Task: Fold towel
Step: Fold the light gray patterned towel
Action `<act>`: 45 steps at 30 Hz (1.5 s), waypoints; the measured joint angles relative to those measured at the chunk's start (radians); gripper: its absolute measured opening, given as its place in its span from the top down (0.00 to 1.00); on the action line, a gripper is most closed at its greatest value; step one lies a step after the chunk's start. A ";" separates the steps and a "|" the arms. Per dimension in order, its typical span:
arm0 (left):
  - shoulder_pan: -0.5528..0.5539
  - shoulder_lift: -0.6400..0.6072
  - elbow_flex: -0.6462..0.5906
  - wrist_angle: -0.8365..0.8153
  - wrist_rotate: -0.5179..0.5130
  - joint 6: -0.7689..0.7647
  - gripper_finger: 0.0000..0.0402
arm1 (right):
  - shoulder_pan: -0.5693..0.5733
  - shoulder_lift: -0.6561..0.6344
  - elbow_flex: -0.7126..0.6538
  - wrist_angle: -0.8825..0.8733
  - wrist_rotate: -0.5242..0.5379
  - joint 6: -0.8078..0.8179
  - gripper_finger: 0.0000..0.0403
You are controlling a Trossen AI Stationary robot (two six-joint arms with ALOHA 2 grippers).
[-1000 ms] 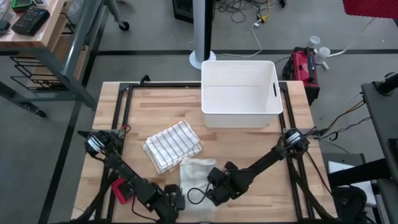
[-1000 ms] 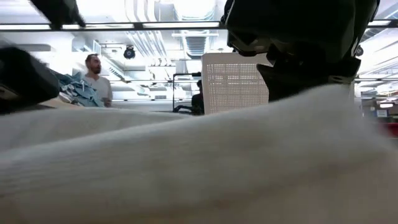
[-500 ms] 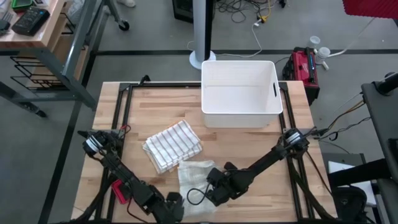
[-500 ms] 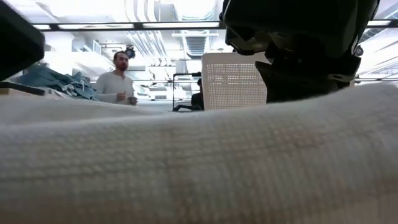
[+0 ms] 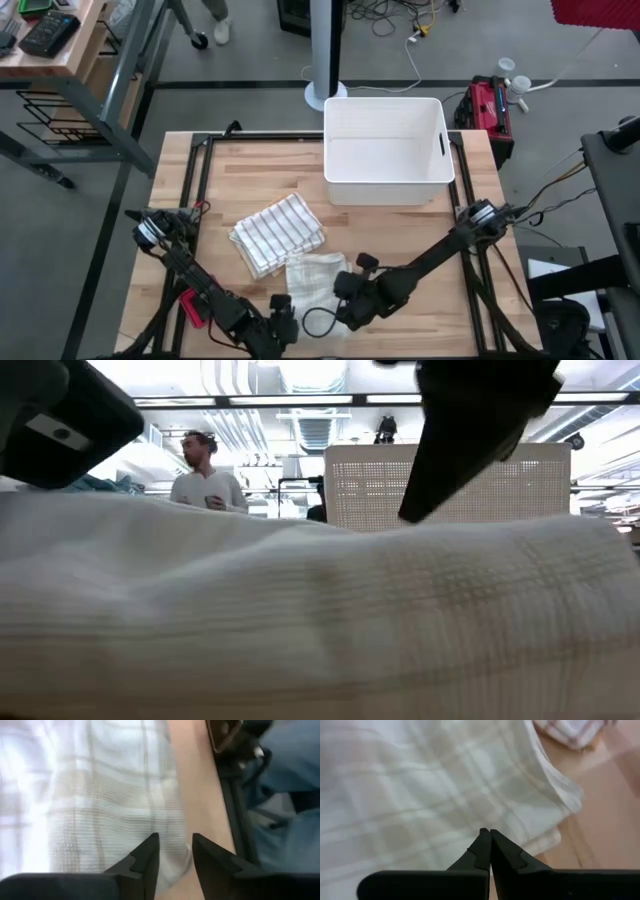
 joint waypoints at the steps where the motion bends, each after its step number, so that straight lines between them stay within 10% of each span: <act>1: 0.004 -0.001 0.000 0.002 -0.011 0.006 0.75 | 0.004 -0.009 0.000 0.000 0.000 -0.018 1.00; 15: 0.003 -0.002 0.002 0.038 0.128 -0.073 0.82 | 0.060 -0.038 -0.001 0.151 0.058 -0.060 1.00; 30: -0.017 -0.017 0.002 0.047 0.272 -0.132 0.79 | 0.042 0.084 -0.002 0.172 -0.198 0.002 1.00; 45: 0.029 -0.061 -0.028 0.011 -0.414 0.151 0.81 | 0.065 0.044 -0.002 -0.059 -0.230 0.031 1.00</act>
